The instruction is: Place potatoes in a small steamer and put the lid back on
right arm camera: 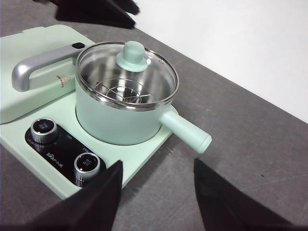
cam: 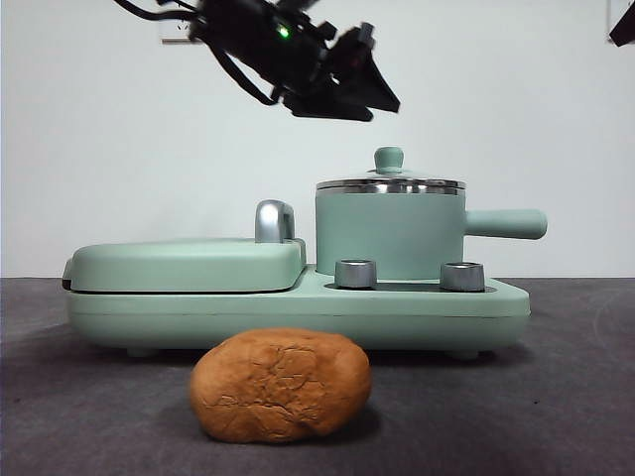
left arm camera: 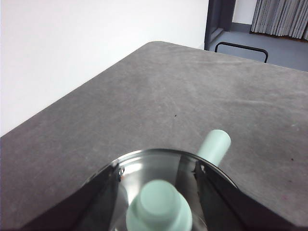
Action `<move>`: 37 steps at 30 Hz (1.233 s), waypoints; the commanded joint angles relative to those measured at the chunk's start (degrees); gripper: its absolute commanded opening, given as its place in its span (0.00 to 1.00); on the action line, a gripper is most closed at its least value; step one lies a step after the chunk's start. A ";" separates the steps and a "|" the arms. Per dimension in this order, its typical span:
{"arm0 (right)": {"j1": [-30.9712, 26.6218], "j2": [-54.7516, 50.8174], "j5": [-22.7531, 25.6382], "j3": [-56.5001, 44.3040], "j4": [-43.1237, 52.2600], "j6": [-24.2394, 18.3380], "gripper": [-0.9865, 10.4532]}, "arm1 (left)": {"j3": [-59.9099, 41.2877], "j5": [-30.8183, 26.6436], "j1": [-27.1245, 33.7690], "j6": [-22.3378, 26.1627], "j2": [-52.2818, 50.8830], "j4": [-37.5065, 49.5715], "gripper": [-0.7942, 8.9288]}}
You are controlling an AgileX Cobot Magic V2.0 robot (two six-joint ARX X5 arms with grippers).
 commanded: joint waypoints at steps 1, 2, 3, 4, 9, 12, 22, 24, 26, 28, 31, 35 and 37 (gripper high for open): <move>0.24 0.33 0.20 0.90 0.31 0.98 0.29 | 3.04 -0.11 -0.74 -0.24 3.17 0.57 0.34; 0.24 0.33 0.20 0.90 0.31 0.98 0.29 | 3.54 -0.11 -0.79 -0.26 3.67 0.57 0.34; 0.24 0.33 0.22 0.90 0.31 0.98 0.29 | 3.82 -0.11 -0.79 -0.24 4.11 0.70 0.34; 0.24 0.33 0.20 0.90 0.31 0.98 0.29 | 3.96 -0.11 -0.79 -0.24 4.61 1.05 0.34; 0.24 0.33 0.20 0.90 0.31 0.98 0.29 | 3.98 -0.11 -0.79 -0.26 6.16 0.09 0.34; 0.24 0.33 0.20 0.90 0.31 0.98 0.29 | 3.98 -0.11 -0.79 -0.24 6.99 -0.48 0.34; 0.24 0.33 0.20 0.90 0.31 0.98 0.29 | 3.98 -0.13 -0.79 -0.24 7.76 -1.33 0.30; 0.24 0.33 0.20 0.90 0.31 0.98 0.29 | 3.98 -0.15 -0.79 -0.22 7.76 -1.33 0.19; 0.24 0.33 0.22 0.90 0.28 0.98 0.29 | 3.98 -0.15 -0.79 -0.17 7.76 -1.31 0.08; 0.24 0.33 0.20 0.90 0.28 0.98 0.29 | 3.98 -0.13 -0.79 0.04 7.76 -1.33 0.09; 0.24 0.33 0.22 0.90 0.09 0.98 0.29 | 3.98 -0.13 -0.90 0.02 7.76 -1.40 0.09; 0.24 0.33 0.22 0.90 0.07 0.98 0.29 | 4.00 -0.13 -0.90 0.02 7.61 -1.09 0.09; 0.24 0.33 0.22 0.90 0.07 0.98 0.29 | 4.00 -0.13 -0.90 0.02 7.30 -0.87 0.09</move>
